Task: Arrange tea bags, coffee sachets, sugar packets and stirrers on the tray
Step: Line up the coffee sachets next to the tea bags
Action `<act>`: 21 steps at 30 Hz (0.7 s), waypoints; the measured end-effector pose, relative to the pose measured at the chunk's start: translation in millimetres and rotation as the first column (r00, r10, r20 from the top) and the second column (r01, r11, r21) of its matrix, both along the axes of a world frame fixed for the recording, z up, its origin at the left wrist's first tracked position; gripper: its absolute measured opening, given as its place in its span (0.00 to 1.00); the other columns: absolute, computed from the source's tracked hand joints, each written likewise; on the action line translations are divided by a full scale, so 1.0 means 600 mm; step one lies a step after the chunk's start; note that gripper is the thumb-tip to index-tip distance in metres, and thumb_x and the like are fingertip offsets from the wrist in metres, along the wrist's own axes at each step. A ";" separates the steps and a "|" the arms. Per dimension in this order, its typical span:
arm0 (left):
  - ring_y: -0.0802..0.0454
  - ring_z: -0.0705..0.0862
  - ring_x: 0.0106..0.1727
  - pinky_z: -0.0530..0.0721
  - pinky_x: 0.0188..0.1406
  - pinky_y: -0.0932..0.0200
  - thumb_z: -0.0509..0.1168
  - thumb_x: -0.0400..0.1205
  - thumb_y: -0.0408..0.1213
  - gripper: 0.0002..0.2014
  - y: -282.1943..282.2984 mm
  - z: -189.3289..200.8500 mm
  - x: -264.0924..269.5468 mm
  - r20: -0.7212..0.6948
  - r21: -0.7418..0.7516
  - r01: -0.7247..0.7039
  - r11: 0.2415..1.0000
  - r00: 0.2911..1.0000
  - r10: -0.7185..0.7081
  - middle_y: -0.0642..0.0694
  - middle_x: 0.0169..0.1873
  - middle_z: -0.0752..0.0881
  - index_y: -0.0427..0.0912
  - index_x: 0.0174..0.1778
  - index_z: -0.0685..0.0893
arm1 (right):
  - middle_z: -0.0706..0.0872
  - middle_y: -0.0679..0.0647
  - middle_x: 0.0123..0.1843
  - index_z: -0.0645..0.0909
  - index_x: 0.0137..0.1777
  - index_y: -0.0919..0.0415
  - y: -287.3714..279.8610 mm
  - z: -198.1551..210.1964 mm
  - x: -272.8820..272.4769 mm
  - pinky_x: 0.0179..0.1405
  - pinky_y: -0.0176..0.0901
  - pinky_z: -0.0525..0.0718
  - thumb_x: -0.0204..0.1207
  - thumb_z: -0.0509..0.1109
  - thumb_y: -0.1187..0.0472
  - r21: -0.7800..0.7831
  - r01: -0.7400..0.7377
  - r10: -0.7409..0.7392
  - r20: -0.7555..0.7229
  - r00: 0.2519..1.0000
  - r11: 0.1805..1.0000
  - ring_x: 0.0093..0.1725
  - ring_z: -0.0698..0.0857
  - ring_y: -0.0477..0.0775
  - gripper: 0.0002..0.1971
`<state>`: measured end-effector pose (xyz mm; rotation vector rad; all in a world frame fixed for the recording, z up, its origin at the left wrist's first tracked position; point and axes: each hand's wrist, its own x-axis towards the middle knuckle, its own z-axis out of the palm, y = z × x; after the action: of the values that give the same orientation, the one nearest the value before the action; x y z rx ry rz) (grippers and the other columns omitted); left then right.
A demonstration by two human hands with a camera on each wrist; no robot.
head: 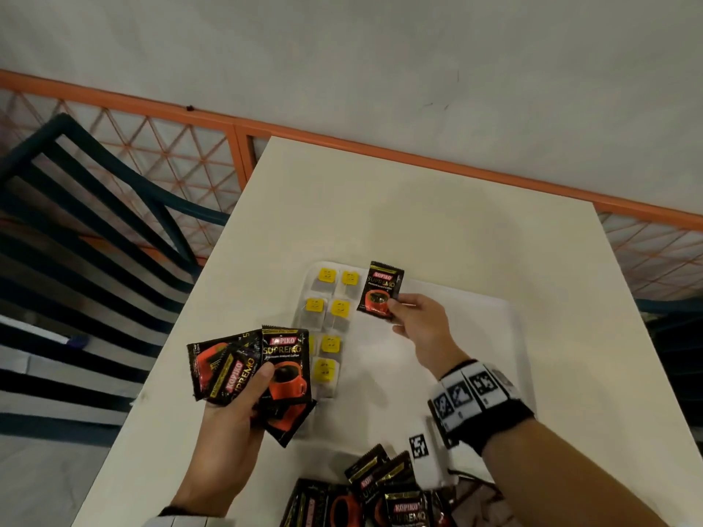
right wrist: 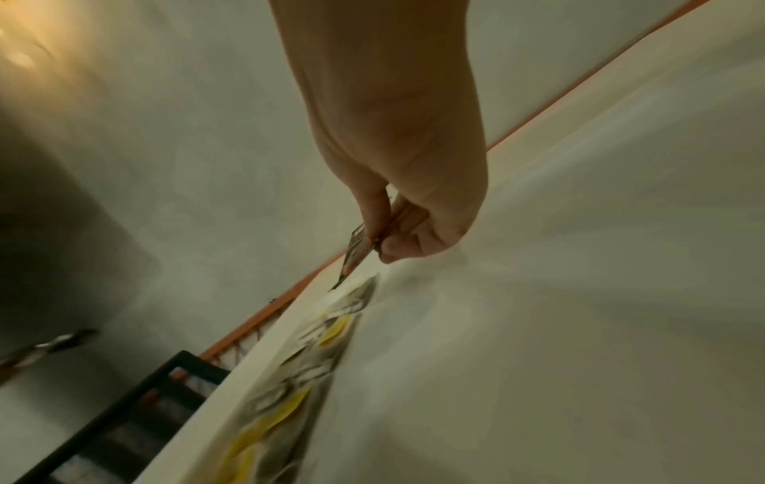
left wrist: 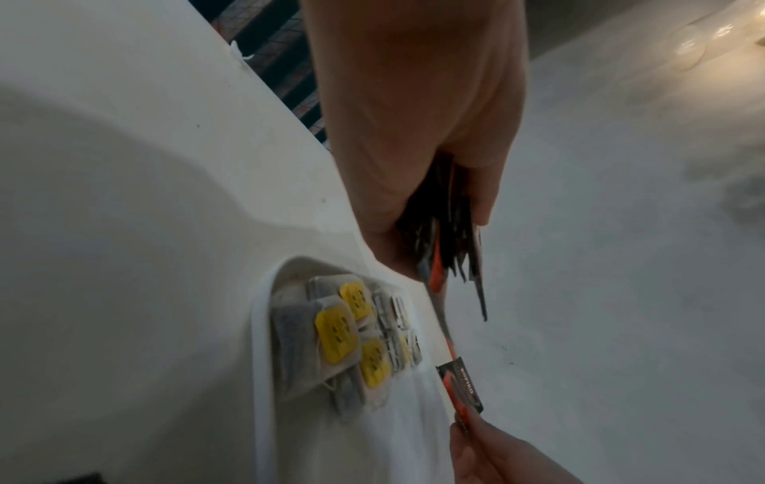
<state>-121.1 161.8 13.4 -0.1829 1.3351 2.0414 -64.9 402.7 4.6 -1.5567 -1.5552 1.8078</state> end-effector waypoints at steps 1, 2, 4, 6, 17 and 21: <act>0.48 0.90 0.48 0.89 0.33 0.56 0.61 0.79 0.28 0.14 0.001 -0.003 -0.002 -0.001 -0.007 0.009 1.000 1.000 -0.009 0.44 0.49 0.91 0.44 0.59 0.81 | 0.84 0.59 0.44 0.78 0.45 0.62 0.011 -0.006 -0.007 0.29 0.36 0.77 0.74 0.71 0.68 0.022 -0.025 0.024 0.042 0.999 0.999 0.33 0.82 0.49 0.04; 0.47 0.90 0.49 0.89 0.34 0.55 0.62 0.79 0.28 0.15 0.002 -0.004 -0.004 0.000 -0.008 0.023 1.000 1.000 -0.023 0.44 0.49 0.91 0.45 0.59 0.81 | 0.84 0.59 0.44 0.78 0.47 0.62 0.021 -0.012 -0.013 0.28 0.36 0.75 0.74 0.71 0.67 0.042 -0.047 0.044 0.071 0.997 0.998 0.32 0.81 0.48 0.05; 0.45 0.90 0.50 0.90 0.37 0.52 0.64 0.75 0.30 0.17 0.005 -0.006 -0.006 0.010 -0.010 0.041 0.999 0.999 -0.041 0.42 0.51 0.90 0.44 0.60 0.81 | 0.84 0.59 0.42 0.79 0.48 0.63 0.037 -0.023 -0.022 0.27 0.36 0.73 0.73 0.72 0.67 0.073 -0.079 0.070 0.113 0.991 0.994 0.30 0.80 0.47 0.06; 0.44 0.90 0.51 0.90 0.38 0.52 0.65 0.72 0.31 0.21 0.008 -0.009 -0.007 0.027 -0.017 0.048 0.999 0.998 -0.048 0.41 0.52 0.90 0.43 0.62 0.80 | 0.84 0.57 0.37 0.80 0.48 0.63 0.047 -0.035 -0.029 0.26 0.36 0.73 0.73 0.73 0.66 0.105 -0.109 0.091 0.162 0.983 0.988 0.30 0.80 0.47 0.07; 0.45 0.90 0.50 0.90 0.43 0.51 0.74 0.63 0.38 0.26 0.041 -0.015 -0.008 0.034 -0.047 0.109 0.993 0.994 -0.107 0.41 0.51 0.90 0.44 0.59 0.81 | 0.84 0.57 0.35 0.80 0.45 0.62 0.049 -0.055 -0.036 0.29 0.35 0.76 0.72 0.74 0.63 0.239 -0.176 0.116 0.246 0.962 0.955 0.26 0.78 0.46 0.06; 0.47 0.90 0.49 0.89 0.37 0.57 0.71 0.66 0.36 0.23 0.050 -0.014 -0.006 0.034 -0.053 0.126 0.991 0.992 -0.124 0.42 0.50 0.90 0.43 0.59 0.82 | 0.85 0.58 0.37 0.80 0.47 0.63 0.047 -0.056 -0.031 0.29 0.35 0.78 0.72 0.74 0.62 0.247 -0.168 0.108 0.239 0.965 0.955 0.27 0.79 0.47 0.08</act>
<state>-124.6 191.9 4.7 -0.1500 1.3508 1.8919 -83.7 430.9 -29.0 -1.5977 -1.9638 1.4516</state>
